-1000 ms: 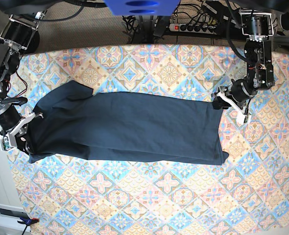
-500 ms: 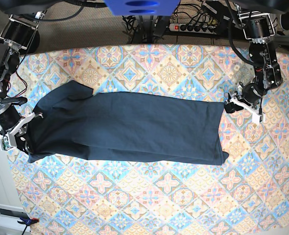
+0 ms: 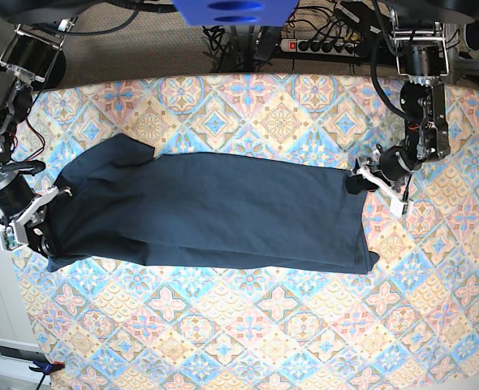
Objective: Layout the t-shirt on the table in an organized manner, then fold the t-shirt properly
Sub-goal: 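Release the shirt with both grippers and move them to its shoulder corners, then grasp the shirt corners with both grippers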
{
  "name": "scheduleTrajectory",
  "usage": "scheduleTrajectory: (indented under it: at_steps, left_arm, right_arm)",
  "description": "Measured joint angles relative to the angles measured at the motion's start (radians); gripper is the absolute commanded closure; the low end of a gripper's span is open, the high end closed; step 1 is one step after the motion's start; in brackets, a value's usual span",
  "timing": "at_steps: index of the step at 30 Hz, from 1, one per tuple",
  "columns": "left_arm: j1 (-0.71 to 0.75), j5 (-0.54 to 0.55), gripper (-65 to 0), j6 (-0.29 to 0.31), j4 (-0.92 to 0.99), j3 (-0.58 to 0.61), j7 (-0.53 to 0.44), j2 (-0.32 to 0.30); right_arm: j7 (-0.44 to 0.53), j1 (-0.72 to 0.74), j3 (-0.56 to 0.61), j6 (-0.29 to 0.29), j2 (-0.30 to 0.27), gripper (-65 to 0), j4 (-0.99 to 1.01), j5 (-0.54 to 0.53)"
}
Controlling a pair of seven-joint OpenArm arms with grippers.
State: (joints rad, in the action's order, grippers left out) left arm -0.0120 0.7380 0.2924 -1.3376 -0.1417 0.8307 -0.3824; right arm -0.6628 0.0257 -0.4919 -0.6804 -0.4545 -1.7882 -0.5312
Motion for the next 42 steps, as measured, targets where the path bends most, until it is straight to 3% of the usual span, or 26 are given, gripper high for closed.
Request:
scheduleTrajectory:
  at_steps: [3,9,14,21,26,33,42]
  left_arm:
    - [0.005,0.011,0.0,0.000,0.003,-0.001,0.004,0.003]
    - [0.010,0.002,0.0,0.003,0.005,-0.115,0.037,0.018]
    - [0.011,-0.005,0.0,-0.004,0.005,-0.153,0.039,0.023]
    - [0.015,-0.002,0.0,-0.002,0.005,-0.152,0.038,0.028]
    - [0.024,-0.003,0.0,-0.002,0.005,-0.152,0.039,0.027]
    - [0.026,-0.003,0.0,-0.001,0.005,-0.152,0.038,0.028]
    - [0.021,-0.002,0.0,-0.001,0.005,-0.151,0.038,0.026]
  right_arm:
    - [-0.002,0.000,0.000,0.000,0.000,0.0,0.000,0.000]
    - [-0.046,0.002,0.000,-0.001,0.000,0.0,0.037,-0.018]
    - [-0.071,0.006,0.001,0.009,0.000,-0.8,0.251,-0.003]
    - [-0.086,0.001,0.001,0.010,0.000,-18.4,0.388,0.000]
    - [-0.144,-0.002,-0.013,0.010,-0.005,-16.6,0.378,-0.002]
    - [-0.159,-0.153,-0.081,0.017,-0.006,-16.5,0.277,0.004]
    - [-0.161,-0.239,-0.070,0.011,0.076,-16.9,0.266,-0.002]
